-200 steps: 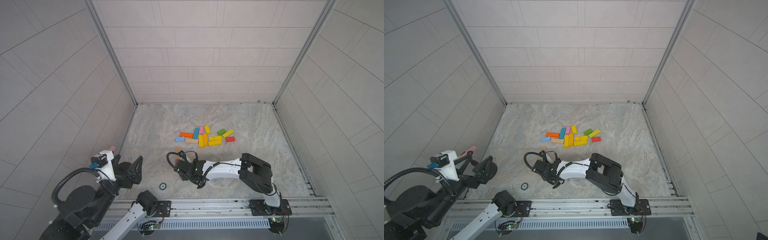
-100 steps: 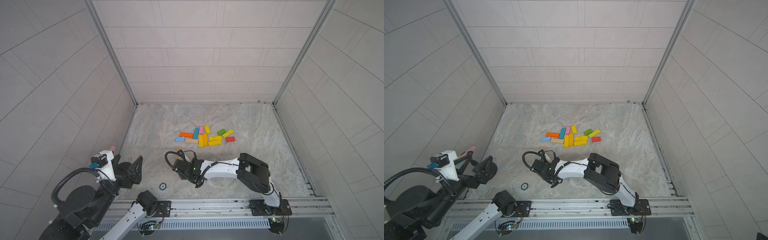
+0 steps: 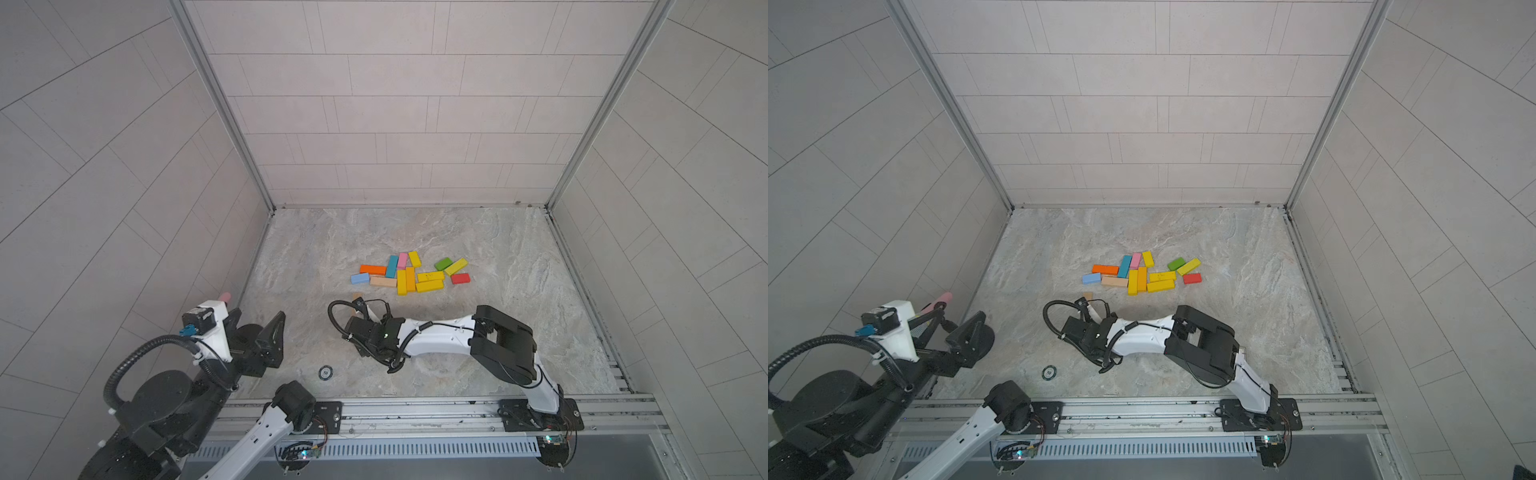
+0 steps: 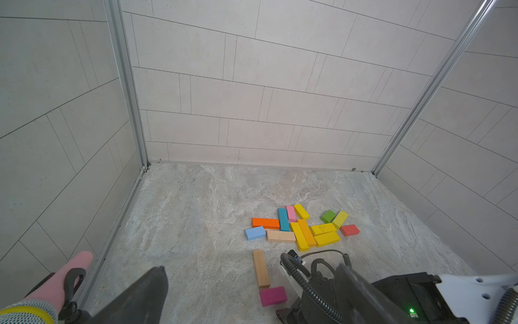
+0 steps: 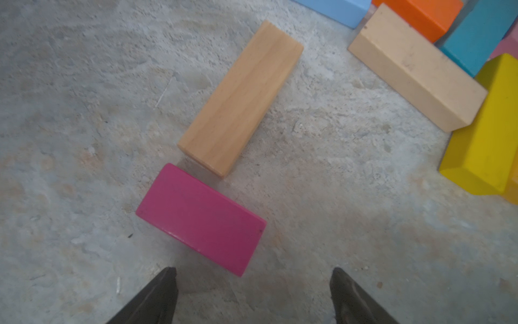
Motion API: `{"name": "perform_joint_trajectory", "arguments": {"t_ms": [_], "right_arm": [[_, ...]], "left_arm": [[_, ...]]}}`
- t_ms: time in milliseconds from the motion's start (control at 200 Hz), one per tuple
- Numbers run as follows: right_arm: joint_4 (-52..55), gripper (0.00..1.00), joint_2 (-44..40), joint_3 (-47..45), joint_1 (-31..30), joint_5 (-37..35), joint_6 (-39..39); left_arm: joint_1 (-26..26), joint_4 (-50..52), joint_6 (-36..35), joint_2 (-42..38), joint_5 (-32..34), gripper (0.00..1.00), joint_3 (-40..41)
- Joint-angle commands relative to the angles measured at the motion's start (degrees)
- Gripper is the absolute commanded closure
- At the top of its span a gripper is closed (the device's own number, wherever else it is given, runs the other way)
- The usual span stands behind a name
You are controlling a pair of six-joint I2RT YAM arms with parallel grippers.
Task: Assemble the letter h with building blocks
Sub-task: Assemble the building block at the center of the board.
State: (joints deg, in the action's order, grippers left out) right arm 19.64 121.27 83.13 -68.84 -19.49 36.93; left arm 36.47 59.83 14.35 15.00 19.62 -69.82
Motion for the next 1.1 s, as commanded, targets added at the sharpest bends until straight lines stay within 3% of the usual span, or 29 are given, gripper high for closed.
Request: {"name": "perform_joint_trajectory", "arguments": {"t_ms": [0, 1096], "right_arm": [[1.58, 0.13, 1.43, 0.80, 0.27, -1.51, 0.43], [1.08, 0.13, 3.27, 2.16, 2.03, -2.00, -0.28]], "left_arm": [[0.39, -0.57, -1.10, -0.24, 0.91, 0.00, 0.52], [0.38, -0.77, -1.08, -0.15, 0.74, 0.00, 1.00]]}}
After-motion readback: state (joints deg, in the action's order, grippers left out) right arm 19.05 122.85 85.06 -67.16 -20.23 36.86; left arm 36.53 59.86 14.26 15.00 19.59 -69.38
